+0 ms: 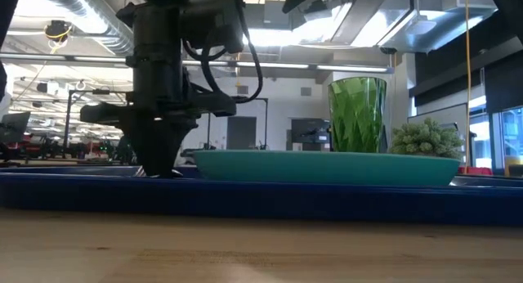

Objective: Pick and place plate/cup/fork/spoon on tray
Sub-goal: Put the orange spoon on the left of the green plate on the blue tray

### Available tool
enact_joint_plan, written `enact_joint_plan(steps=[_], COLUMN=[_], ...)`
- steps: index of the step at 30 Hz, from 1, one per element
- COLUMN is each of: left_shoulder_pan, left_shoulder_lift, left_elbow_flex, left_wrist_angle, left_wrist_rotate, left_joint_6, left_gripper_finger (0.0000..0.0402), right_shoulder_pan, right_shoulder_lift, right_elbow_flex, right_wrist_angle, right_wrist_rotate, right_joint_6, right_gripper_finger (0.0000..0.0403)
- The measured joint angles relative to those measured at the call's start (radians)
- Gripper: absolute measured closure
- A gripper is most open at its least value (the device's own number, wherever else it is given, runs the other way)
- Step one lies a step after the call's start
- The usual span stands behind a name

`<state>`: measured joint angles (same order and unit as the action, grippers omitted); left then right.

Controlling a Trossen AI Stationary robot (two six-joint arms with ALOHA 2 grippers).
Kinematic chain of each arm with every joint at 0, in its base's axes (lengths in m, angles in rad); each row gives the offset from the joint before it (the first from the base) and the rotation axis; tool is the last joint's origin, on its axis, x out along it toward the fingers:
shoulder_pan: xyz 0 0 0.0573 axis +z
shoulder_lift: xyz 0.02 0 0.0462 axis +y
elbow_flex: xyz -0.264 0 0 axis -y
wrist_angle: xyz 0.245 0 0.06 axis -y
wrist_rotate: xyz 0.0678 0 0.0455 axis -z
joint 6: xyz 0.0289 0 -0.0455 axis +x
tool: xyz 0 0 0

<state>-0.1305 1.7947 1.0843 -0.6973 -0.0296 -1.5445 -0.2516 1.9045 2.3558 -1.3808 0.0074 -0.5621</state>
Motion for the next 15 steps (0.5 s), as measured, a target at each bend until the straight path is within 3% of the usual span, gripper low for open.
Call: enact_joint_plan(steps=[6,15], left_shoulder_pan=[0.0,0.001], left_shoulder_lift=[0.003,-0.008], left_elbow_flex=[-0.011,-0.014], left_wrist_angle=[-0.003,0.008], left_wrist_rotate=[-0.007,0.067], left_joint_6=[0.025,0.155], left_gripper_finger=[0.0393,0.0397], right_shoulder_pan=[0.0,0.0], right_shoulder_lift=[0.0,0.0], right_elbow_flex=[0.0,0.0], right_wrist_angle=[0.0,-0.001], right_wrist_rotate=[0.0,0.0], right_joint_6=[0.0,0.0], right_gripper_finger=[0.0398,0.0398])
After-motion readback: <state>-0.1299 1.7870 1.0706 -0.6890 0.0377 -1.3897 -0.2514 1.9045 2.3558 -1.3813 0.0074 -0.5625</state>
